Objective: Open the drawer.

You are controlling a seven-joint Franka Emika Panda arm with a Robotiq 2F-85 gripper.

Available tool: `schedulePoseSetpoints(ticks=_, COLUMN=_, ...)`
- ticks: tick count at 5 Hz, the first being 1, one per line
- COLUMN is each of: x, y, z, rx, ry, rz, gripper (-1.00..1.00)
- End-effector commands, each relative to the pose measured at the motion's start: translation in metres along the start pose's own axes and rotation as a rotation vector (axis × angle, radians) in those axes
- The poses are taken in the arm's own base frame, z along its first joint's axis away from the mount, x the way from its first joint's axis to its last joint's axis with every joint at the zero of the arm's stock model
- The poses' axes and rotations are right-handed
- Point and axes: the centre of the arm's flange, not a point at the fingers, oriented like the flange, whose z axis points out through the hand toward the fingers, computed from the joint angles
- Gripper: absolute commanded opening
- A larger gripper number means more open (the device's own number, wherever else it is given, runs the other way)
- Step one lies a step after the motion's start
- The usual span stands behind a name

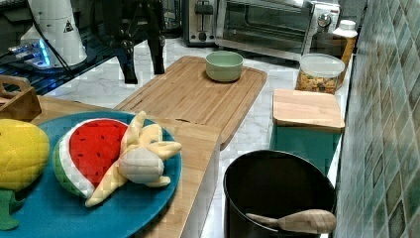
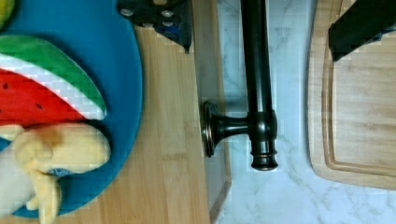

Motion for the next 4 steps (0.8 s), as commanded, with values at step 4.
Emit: schedulePoseSetpoints(ticks=4, x=-0.009, y=-0.043, z=0.095, rx=0.034, ry=-0.03, rz=0.033, gripper=1.0)
